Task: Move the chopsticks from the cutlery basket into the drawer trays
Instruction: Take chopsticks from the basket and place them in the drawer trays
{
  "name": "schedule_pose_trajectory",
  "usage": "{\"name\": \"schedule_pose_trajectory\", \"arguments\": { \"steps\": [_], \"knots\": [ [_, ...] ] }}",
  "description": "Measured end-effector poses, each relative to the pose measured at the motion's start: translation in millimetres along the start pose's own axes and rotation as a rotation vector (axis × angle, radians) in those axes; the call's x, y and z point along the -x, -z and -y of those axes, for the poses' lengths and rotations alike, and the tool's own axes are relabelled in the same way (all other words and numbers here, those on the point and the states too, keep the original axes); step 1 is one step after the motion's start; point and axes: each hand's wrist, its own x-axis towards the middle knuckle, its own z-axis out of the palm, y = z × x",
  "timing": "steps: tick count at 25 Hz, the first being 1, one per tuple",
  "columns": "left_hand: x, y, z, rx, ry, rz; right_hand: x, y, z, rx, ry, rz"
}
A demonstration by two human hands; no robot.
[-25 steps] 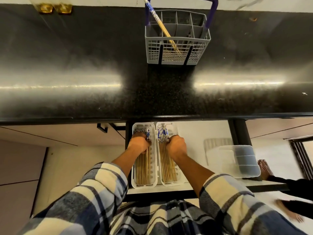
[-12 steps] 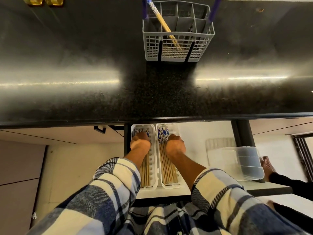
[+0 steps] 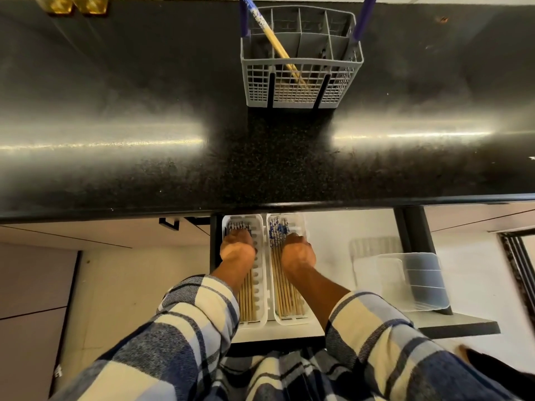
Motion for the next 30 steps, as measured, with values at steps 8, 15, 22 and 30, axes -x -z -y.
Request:
{"name": "schedule_pose_trajectory", "arguments": {
  "steps": [8, 15, 22, 30],
  "knots": [
    [14.5, -12.1, 4.8, -0.097, -0.034, 0.063, 7.8, -5.6, -0.4, 0.019, 0.049, -0.040],
    [17.3, -17.2, 8.6, -0.110, -0.082, 0.038, 12.1, -7.7, -5.5, 0.060, 0.162, -0.005],
    [20.1, -17.3, 10.5, -0.154, -0.114, 0.026, 12.3, -6.4, -18.1, 0.103, 0.254, 0.014],
    [27.7, -9.7, 13.4, -0.138, -0.190, -0.054, 11.1, -0.3, -14.6, 0.137, 0.344, -0.055]
  ]
}}
